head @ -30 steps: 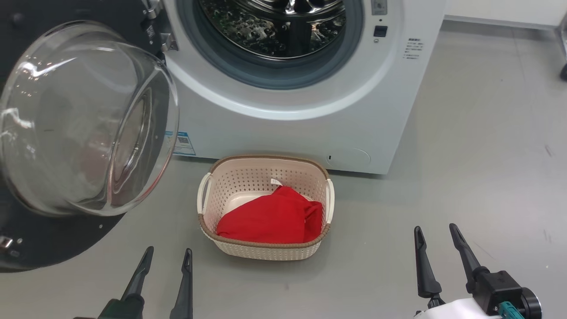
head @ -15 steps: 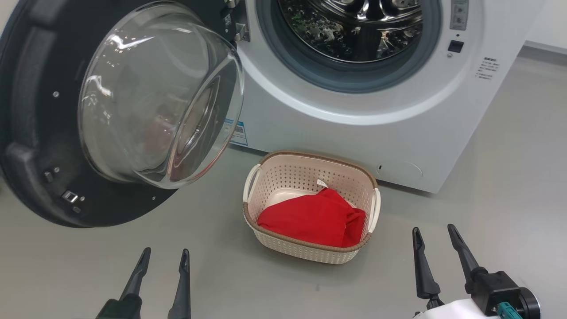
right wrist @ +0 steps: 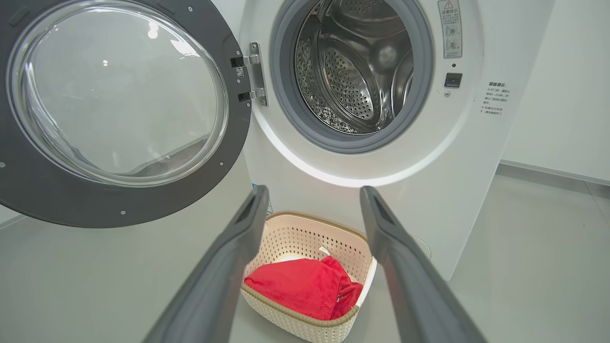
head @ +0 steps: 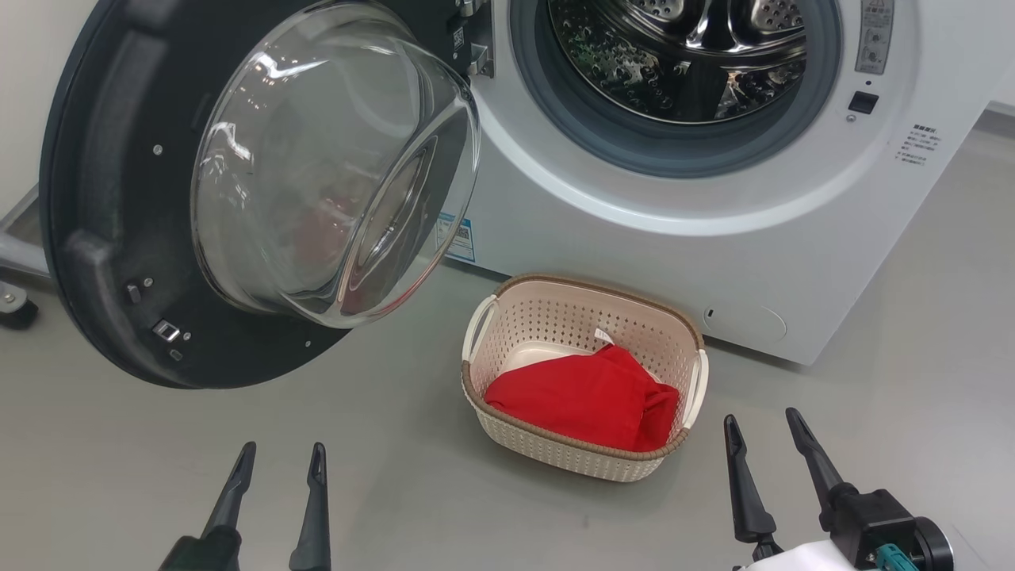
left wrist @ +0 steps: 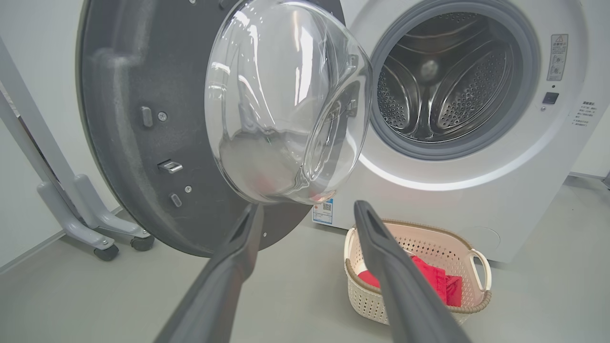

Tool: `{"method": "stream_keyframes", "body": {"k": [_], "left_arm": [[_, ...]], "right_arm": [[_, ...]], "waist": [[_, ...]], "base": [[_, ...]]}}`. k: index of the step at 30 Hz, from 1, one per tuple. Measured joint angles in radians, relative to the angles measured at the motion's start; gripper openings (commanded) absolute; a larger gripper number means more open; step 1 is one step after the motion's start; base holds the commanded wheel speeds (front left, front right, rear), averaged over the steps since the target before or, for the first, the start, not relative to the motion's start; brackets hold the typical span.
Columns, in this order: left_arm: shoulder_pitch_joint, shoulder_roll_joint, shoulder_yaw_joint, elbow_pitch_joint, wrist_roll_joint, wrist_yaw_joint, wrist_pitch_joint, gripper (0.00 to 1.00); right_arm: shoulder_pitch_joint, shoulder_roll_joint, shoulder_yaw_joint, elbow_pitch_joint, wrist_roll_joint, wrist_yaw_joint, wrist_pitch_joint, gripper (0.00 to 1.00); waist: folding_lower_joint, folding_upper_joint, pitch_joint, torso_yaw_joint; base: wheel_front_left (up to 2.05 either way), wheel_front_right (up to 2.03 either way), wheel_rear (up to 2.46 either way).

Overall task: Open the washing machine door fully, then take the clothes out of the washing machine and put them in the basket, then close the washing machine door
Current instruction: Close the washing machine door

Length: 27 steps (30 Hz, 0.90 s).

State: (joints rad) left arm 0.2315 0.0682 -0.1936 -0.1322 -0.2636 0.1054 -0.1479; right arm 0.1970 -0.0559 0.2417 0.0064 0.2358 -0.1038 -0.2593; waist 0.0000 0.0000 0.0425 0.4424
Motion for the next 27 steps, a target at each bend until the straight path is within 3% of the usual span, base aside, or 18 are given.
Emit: {"method": "stream_keyframes", "body": {"k": [6,8,9,11,12,16,21,24,27], "left_arm": [[0.000,0.000,0.000,-0.001,0.000,0.000,0.000,0.98],[0.000,0.000,0.000,-0.001,0.000,0.000,0.000,0.47],[0.000,0.000,-0.001,-0.001,0.000,0.000,0.000,0.38],[0.000,0.000,-0.001,-0.001,0.000,0.001,0.000,0.09],[0.000,0.000,-0.001,-0.002,0.000,0.001,0.000,0.00],[0.000,-0.004,-0.006,-0.014,-0.043,0.000,-0.003,0.00],[-0.002,-0.014,-0.006,-0.072,-0.195,-0.030,-0.012,0.00],[-0.006,-0.015,-0.005,-0.116,-0.348,-0.062,-0.012,0.00],[-0.018,-0.015,-0.027,-0.191,-0.609,-0.071,-0.030,0.00]], "right_arm": [[0.000,0.000,0.002,0.002,0.000,0.000,0.000,1.00],[0.000,0.000,0.002,0.003,0.000,0.000,0.000,1.00],[0.000,0.000,0.002,0.004,0.000,0.000,0.000,1.00],[0.000,0.000,0.002,0.006,0.000,0.000,0.000,1.00],[0.000,0.000,0.002,0.006,0.000,0.000,0.000,1.00],[0.000,0.001,0.003,0.010,0.000,0.000,0.000,1.00],[0.000,0.002,0.006,0.011,0.000,0.000,0.000,1.00],[0.000,0.002,0.006,0.011,0.000,0.000,0.000,1.00],[0.000,0.002,0.006,0.011,0.000,0.000,0.000,1.00]], "waist": [[0.0000,0.0000,-0.002,0.002],[0.0000,0.0000,-0.002,0.003],[0.0000,0.0000,-0.002,0.003],[0.0000,0.0000,-0.003,0.004],[0.0000,0.0000,-0.004,0.004],[0.0000,0.0000,-0.007,0.005],[0.0000,0.0000,-0.008,0.005],[0.0000,0.0000,-0.009,0.004],[0.0000,0.0000,-0.010,0.004]], "base": [[0.00,0.00,0.00],[0.00,0.00,0.00],[0.00,0.00,0.00],[0.00,0.00,0.00],[0.00,0.00,0.00],[0.00,0.00,0.00],[0.00,0.00,0.00],[0.00,0.00,0.00],[0.00,0.00,0.00]]}}
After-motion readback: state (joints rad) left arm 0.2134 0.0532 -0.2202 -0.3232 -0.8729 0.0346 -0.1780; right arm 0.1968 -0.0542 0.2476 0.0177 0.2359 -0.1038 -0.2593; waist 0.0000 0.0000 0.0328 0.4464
